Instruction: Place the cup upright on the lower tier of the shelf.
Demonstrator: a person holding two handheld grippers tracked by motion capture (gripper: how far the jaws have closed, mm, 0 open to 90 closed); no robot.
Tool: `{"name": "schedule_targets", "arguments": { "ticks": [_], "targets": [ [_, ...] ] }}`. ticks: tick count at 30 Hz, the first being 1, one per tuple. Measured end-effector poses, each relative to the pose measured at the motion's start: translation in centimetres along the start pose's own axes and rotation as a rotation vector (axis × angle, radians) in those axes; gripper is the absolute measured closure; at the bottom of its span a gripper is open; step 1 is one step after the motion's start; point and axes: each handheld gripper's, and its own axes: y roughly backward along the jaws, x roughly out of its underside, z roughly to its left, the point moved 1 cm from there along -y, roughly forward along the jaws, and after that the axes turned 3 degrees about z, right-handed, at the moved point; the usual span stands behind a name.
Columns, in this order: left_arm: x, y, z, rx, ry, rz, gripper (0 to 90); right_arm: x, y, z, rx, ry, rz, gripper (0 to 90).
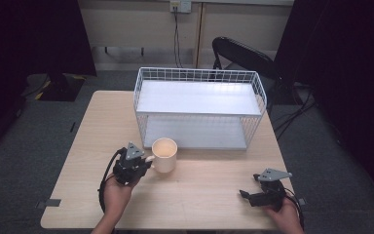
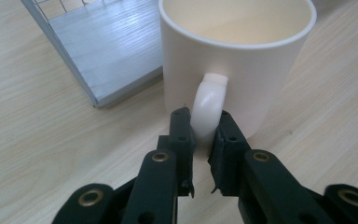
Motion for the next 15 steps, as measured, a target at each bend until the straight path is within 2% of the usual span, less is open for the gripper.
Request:
{"name": "schedule_targets", "arguments": {
  "ticks": [15],
  "targets": [
    [-1.9, -1.0, -0.4, -0.004, 0.008, -0.030, 81.0, 0.0, 0.0, 0.0, 0.000, 0.000, 0.000, 13.0]
  ]
}}
